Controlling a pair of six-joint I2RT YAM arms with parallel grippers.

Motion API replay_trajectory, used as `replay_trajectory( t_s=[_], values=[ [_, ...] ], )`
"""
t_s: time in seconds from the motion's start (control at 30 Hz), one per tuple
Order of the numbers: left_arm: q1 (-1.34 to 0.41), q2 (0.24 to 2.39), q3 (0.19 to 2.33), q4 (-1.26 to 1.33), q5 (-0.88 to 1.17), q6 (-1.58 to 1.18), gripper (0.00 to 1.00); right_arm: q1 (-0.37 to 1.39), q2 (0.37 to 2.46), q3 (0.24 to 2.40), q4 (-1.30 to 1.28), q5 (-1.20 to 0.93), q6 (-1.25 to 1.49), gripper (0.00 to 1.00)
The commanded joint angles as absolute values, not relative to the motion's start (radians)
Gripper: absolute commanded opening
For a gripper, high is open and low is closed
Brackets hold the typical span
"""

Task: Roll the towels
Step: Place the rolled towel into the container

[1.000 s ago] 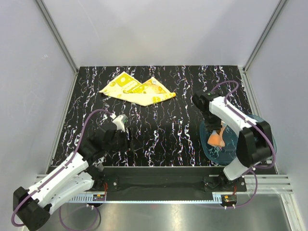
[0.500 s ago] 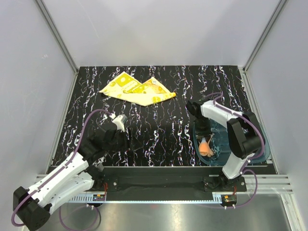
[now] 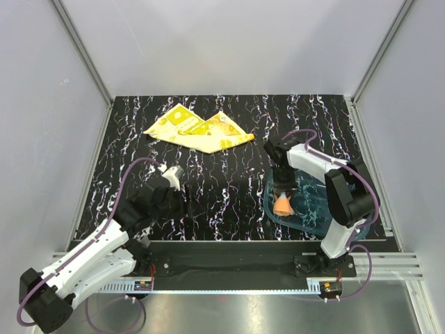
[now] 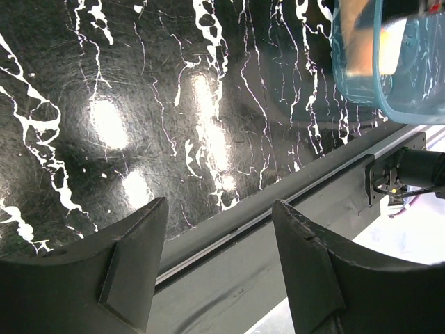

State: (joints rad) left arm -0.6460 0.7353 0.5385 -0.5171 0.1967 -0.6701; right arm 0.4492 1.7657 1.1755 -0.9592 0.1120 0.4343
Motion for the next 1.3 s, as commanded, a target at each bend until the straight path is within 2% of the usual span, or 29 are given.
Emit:
replay_trajectory(
  t_s=[0.0, 0.1, 0.13, 0.2, 0.23, 0.33, 0.57, 0.7, 0.87, 1.03, 1.27],
  values=[
    [-0.643, 0.753, 0.584, -0.497, 0.166, -0.653, 0.66, 0.489, 1.77, 1.103, -0.899, 0.066, 0.428, 0.0],
    [-0.643, 0.765, 0.595, -0.505, 0.161, -0.647, 0.66, 0.505, 1.763, 1.066, -0.858, 0.037, 0.449, 0.09],
    [-0.643, 0.767, 0.597, -0.508, 0.158, -0.647, 0.66, 0.506, 1.758, 1.062, -0.85, 0.035, 0.456, 0.26],
    [-0.643, 0.769, 0.603, -0.514, 0.152, -0.647, 0.66, 0.508, 1.741, 1.06, -0.845, 0.046, 0.46, 0.34],
    [-0.643, 0.77, 0.607, -0.518, 0.149, -0.646, 0.66, 0.508, 1.735, 1.061, -0.845, 0.046, 0.463, 0.43],
    [-0.643, 0.772, 0.63, -0.538, 0.135, -0.641, 0.66, 0.508, 1.694, 1.083, -0.865, 0.063, 0.471, 0.53],
    [-0.643, 0.77, 0.755, -0.678, 0.051, -0.586, 0.66, 0.512, 1.585, 1.19, -1.006, 0.12, 0.492, 0.66],
    [-0.643, 0.758, 0.824, -0.745, -0.023, -0.534, 0.66, 0.538, 1.537, 1.261, -1.086, 0.138, 0.518, 0.7],
    [-0.643, 0.733, 0.847, -0.779, -0.1, -0.497, 0.67, 0.624, 1.525, 1.415, -1.12, 0.147, 0.566, 0.71],
    [-0.641, 0.706, 0.822, -0.765, -0.121, -0.512, 0.67, 0.678, 1.609, 1.444, -0.953, -0.023, 0.586, 0.65],
    [-0.641, 0.69, 0.816, -0.767, -0.153, -0.522, 0.68, 0.689, 1.739, 1.375, -0.907, -0.044, 0.591, 0.55]
  ],
)
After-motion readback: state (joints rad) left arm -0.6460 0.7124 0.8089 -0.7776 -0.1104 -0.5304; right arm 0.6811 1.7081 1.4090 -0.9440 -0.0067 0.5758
